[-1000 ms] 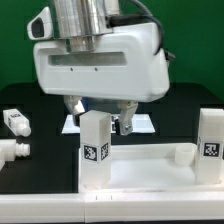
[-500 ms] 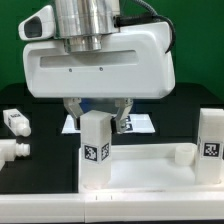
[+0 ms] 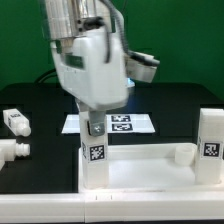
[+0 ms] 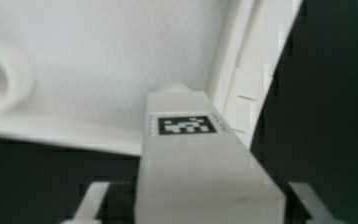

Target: Assemble desk

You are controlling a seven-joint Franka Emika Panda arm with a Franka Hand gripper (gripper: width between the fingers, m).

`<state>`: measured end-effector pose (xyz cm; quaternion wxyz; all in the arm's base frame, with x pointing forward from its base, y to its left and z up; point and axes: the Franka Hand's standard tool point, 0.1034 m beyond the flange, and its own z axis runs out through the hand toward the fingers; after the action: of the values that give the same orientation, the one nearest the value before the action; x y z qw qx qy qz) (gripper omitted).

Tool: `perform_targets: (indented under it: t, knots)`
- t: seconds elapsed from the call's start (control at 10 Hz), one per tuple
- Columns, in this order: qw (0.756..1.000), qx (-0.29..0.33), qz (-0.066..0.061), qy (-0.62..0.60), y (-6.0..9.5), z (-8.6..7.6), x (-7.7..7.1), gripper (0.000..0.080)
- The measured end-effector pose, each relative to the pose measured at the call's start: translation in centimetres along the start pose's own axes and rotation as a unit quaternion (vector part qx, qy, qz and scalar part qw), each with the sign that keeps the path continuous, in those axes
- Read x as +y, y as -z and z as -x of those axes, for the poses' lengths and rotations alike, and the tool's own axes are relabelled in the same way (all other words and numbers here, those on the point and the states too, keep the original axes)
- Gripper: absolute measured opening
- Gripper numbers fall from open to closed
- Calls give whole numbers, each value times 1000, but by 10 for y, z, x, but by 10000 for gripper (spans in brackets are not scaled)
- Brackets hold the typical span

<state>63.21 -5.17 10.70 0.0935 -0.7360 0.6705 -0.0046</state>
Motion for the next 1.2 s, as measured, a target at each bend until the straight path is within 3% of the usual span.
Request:
perform_targets:
  t: [0.1, 0.4, 0.5, 0.6, 0.7, 0.8, 0.9, 1.2]
  knots:
    - [998, -12, -9, -60, 0, -2, 1, 295]
    - [997, -12, -7, -76, 0, -1, 1, 295]
    - [1000, -8, -6, -11, 0, -2, 2, 295]
    - [996, -6, -4, 92, 0, -1, 2, 373]
    - [986, -8, -2, 169, -1, 4, 2, 557]
    - [976, -9, 3, 216, -1, 7, 2, 557]
    - [972, -8, 3, 236, -1, 4, 3, 632]
    - [939, -1, 8, 344, -1, 2, 3, 648]
